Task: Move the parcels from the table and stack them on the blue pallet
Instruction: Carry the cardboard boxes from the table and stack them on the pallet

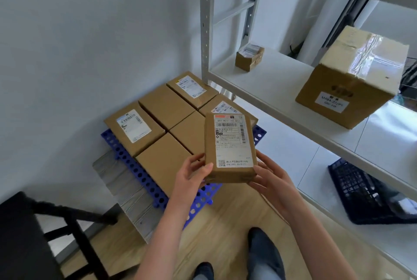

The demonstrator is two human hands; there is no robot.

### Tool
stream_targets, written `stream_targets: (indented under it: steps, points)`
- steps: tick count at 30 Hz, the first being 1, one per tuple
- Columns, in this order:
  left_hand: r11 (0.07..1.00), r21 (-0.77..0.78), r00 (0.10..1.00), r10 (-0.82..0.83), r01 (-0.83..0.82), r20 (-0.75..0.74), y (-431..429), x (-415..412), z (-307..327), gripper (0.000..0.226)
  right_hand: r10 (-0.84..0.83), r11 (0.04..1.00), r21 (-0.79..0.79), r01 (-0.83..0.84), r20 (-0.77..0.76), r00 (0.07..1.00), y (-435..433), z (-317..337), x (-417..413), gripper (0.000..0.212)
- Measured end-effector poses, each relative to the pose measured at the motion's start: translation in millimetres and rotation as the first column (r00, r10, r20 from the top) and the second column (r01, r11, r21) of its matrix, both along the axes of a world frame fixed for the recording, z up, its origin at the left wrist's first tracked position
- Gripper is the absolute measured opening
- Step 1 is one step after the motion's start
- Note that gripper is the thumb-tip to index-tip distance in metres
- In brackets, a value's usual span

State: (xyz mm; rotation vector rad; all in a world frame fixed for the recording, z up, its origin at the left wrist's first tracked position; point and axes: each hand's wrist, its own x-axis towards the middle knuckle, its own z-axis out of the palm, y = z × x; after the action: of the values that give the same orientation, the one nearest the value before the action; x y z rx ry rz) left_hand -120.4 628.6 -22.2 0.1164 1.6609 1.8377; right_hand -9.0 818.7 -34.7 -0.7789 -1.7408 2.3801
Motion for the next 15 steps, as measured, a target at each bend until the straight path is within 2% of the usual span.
stream_targets:
  steps: [4,10,15]
  points:
    - [0.993,-0.01,0.992,0.122,-0.122,-0.014,33,-15,2,0.051,0.113,0.993,0.032,-0.113,-0.014,0.993,38,4,-36,0.056]
    - [0.946,-0.051,0.948,0.317,-0.319,-0.036,88,-30,4,0.061,0.27,0.963,0.016,-0.27,-0.035,0.962,101,13,-86,0.045]
    - [0.875,-0.056,0.876,0.482,-0.48,0.018,132,-41,-4,0.053,0.431,0.902,0.037,-0.431,-0.018,0.902,149,14,-129,0.05]
